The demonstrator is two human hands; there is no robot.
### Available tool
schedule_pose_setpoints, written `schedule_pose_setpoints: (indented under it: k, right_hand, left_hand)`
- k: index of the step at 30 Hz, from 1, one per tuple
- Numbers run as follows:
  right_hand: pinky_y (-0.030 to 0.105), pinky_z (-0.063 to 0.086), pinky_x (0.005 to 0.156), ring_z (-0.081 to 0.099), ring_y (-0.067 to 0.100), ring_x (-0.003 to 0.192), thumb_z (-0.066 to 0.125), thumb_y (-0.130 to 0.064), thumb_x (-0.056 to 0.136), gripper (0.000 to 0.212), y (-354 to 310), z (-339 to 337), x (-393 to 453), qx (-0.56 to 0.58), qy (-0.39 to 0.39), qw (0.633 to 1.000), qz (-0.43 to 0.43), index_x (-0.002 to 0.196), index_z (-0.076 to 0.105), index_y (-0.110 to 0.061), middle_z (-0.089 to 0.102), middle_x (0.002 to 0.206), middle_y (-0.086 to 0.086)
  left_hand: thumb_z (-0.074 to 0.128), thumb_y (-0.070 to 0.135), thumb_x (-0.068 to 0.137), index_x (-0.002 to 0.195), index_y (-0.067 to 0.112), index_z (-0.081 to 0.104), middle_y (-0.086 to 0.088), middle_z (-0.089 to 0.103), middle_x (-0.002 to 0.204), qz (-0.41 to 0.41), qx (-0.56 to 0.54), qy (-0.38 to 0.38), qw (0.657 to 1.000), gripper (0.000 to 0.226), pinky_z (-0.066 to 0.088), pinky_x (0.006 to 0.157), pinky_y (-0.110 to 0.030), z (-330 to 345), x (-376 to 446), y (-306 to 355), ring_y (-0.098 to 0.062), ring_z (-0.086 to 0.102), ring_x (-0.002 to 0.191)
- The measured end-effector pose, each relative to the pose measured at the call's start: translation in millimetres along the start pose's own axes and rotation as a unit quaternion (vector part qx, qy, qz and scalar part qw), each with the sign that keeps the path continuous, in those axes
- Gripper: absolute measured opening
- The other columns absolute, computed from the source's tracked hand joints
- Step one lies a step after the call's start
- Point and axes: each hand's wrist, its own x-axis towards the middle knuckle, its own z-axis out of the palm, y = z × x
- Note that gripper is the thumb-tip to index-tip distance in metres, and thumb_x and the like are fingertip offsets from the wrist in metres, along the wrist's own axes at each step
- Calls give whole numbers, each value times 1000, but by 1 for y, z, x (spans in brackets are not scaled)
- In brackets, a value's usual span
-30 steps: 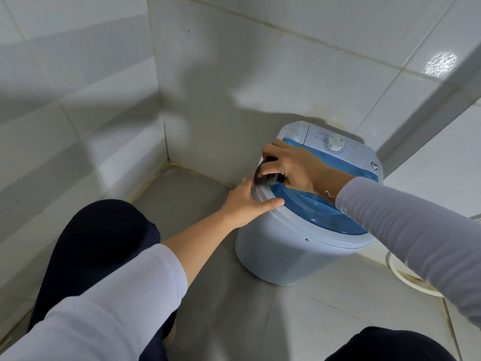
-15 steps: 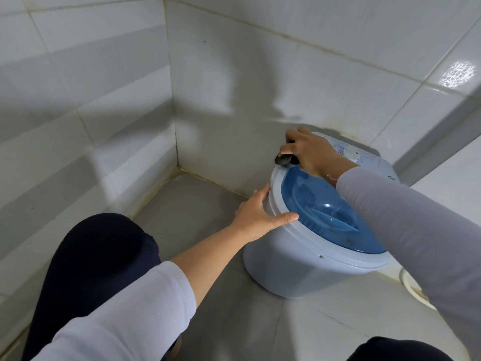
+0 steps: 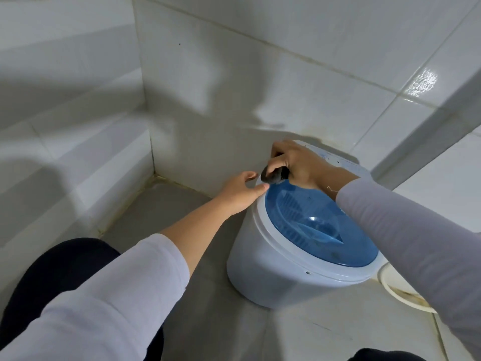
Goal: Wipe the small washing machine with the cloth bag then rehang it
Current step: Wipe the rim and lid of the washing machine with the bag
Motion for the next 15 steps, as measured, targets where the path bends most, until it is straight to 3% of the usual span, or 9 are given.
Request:
schedule_pose_setpoints:
  k: [7,10,15]
  right_hand:
    - [36,49,57,55,35,77,65,13,60,29,10,7,8,-76,47,993,-81,75,74,-11,61,82,14]
    - [39,50,58,55,37,78,67,14,60,29,16,9,14,-90,66,991,-68,76,74,-10,61,82,15]
    - [37,45,64,55,39,79,52,3,68,30,31,14,20,-120,90,988,-40,81,75,-11,62,83,14]
  left_hand:
    - [66,35,86,135,19,50,3,52,140,-11,1,-21,1000,53,34,95,-20,1,11,-6,-15,47,131]
    - [65,35,87,135,20,51,4,51,141,-4,12,-26,1000,53,33,96,-20,1,11,-4,-14,46,131]
    - [65,33,87,136,19,49,3,50,142,-1,8,-31,999,54,32,98,-21,0,11,-3,-14,45,133]
